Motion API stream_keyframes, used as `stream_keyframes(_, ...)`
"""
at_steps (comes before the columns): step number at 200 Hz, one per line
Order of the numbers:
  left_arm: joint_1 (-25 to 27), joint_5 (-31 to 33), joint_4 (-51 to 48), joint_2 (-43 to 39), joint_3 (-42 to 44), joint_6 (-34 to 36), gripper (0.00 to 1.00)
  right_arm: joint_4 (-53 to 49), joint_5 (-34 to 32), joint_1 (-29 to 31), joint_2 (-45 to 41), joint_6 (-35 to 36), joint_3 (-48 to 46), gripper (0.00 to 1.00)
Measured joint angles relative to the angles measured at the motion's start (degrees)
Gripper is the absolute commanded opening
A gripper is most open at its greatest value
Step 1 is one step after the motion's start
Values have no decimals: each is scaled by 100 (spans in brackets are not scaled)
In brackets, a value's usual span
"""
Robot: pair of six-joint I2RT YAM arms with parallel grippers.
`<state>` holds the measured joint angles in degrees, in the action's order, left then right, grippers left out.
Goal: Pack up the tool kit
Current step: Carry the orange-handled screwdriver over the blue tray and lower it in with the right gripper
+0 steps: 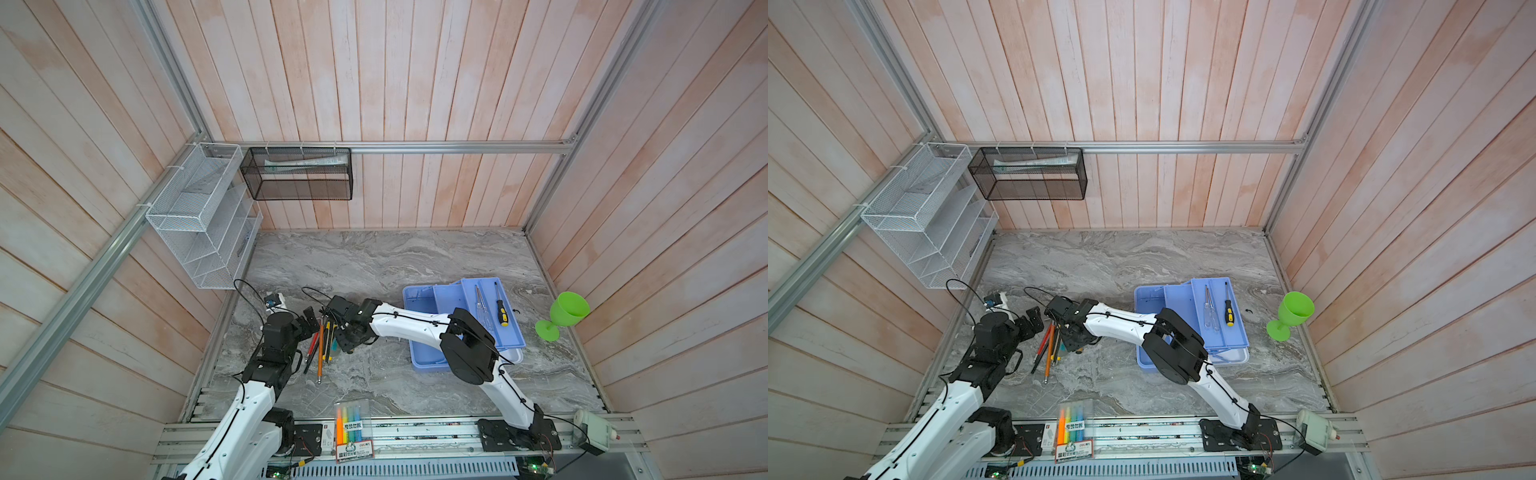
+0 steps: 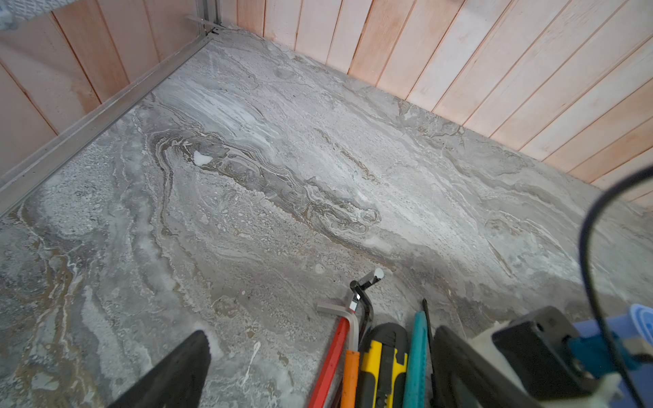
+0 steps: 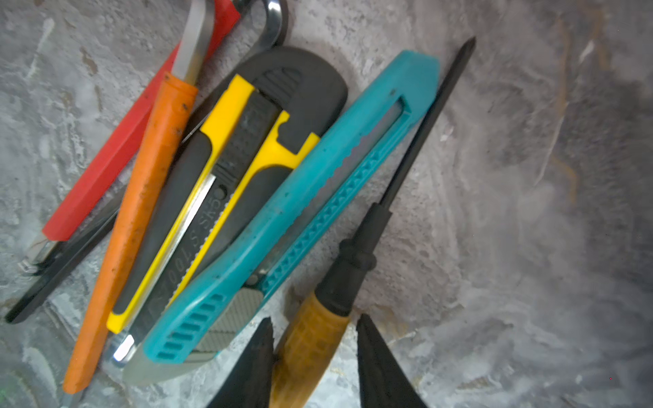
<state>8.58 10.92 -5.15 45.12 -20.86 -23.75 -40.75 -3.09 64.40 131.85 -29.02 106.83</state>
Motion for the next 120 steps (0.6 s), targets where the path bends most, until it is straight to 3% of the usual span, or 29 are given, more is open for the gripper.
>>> stream_keyframes(73, 0, 0, 0, 0, 0, -2, 100, 15, 149, -17, 55, -142, -9, 15)
stream_keyframes(120, 0, -2, 0, 0, 0, 0, 100, -111, 125, -107, -446, -291, -682, 6)
